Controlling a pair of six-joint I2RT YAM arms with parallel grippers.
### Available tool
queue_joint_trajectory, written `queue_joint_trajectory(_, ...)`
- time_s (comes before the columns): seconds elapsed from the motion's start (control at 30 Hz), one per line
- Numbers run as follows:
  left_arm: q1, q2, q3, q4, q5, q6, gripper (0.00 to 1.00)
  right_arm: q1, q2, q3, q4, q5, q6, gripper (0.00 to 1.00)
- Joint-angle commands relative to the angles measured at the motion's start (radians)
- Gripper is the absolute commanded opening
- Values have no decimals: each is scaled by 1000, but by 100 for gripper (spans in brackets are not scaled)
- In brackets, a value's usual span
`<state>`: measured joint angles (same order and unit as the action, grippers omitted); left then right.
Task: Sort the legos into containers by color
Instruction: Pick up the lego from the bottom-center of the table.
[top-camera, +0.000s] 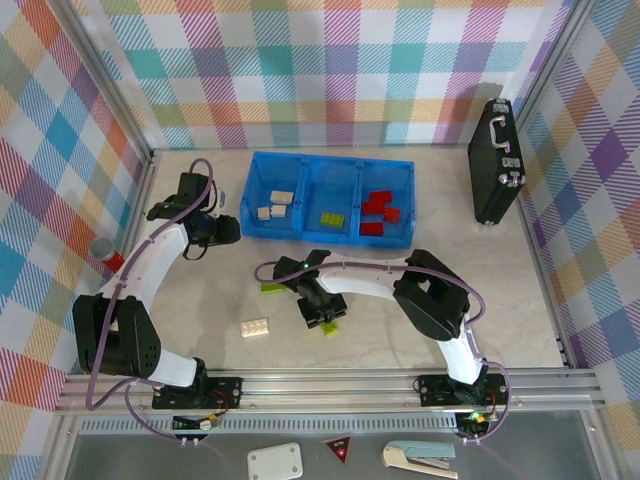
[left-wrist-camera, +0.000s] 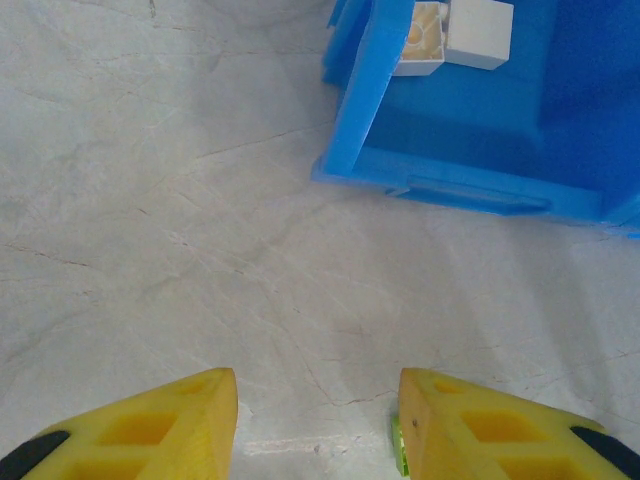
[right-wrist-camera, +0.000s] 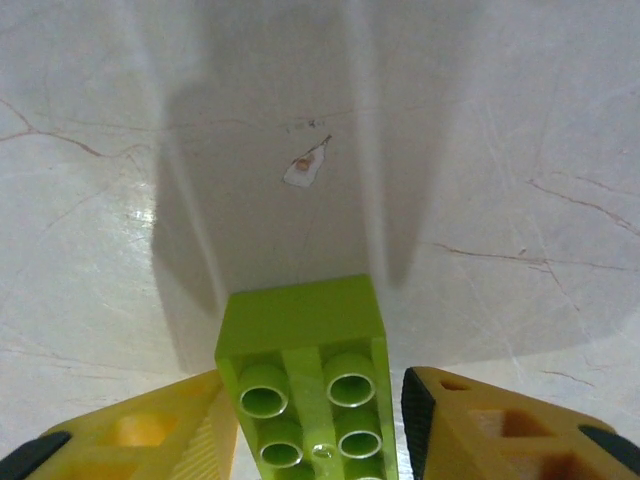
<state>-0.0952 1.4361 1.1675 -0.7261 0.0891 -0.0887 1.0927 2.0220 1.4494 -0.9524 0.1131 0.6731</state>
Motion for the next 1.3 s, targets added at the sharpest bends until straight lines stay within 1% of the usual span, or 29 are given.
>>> queue_joint_trajectory(0.0,12,-18,-17,7,14,-3,46,6,18,25,-29,8,1,46)
queue_joint_trajectory(0.13,12,-21,-17,9,18,-3,47,6,22,32,-30,6,-4,40)
queue_joint_trajectory(0.43,11,-28,-19,8,2,-3,49,6,16,56,-39,21,-19,34)
queue_joint_trajectory(0.83,12,-23,-19,9,-11,-2,49,2,-2,122,-72,57,-49,33)
queue_joint_trajectory(1.27,12,-32,-24,14,2,0,48,-59,11,240,-111,79,-123,33)
